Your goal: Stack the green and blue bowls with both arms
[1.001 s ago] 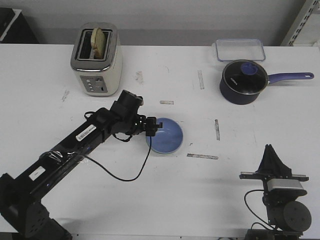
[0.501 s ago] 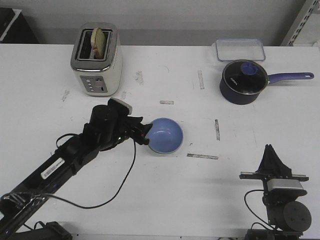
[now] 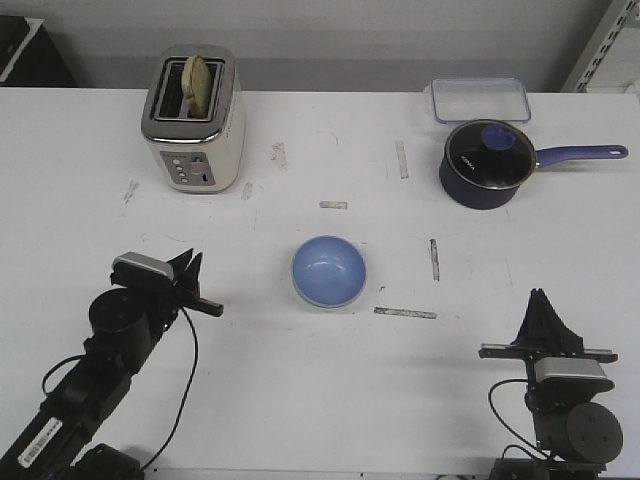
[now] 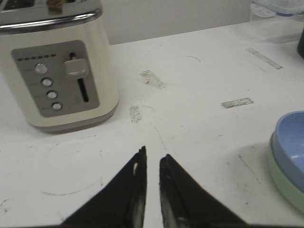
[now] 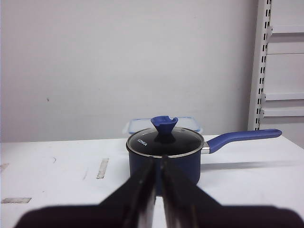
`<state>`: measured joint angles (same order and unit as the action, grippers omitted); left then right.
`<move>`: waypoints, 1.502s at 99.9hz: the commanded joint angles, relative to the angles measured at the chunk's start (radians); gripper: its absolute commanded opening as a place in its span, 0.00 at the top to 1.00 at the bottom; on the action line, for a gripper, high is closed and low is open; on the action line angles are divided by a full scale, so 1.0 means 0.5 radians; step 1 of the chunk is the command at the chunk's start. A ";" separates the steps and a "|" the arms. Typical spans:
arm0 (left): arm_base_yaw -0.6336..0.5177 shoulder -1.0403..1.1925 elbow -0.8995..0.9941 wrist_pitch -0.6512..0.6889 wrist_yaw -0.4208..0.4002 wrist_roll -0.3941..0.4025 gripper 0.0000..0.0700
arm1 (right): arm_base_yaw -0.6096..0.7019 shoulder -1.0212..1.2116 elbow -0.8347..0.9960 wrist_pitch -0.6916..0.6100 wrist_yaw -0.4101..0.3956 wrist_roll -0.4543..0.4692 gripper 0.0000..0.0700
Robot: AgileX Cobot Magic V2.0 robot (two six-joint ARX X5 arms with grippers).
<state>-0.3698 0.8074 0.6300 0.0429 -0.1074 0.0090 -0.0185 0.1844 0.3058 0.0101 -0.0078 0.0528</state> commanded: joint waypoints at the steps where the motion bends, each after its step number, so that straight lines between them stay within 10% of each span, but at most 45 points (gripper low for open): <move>1: 0.063 -0.092 -0.050 0.021 -0.004 0.010 1.00 | 0.001 -0.005 0.013 0.024 -0.005 0.020 0.98; 71: 0.482 -1.140 -0.470 -0.007 0.000 0.004 1.00 | 0.001 -0.005 0.013 0.024 -0.005 0.020 0.98; 150: 0.576 -1.321 -0.713 0.289 0.081 0.086 1.00 | 0.001 -0.005 0.013 0.024 -0.005 0.020 0.98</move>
<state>-0.0895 0.1463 0.2920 0.1730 -0.0723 0.0357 -0.0185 0.1844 0.3058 0.0101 -0.0078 0.0528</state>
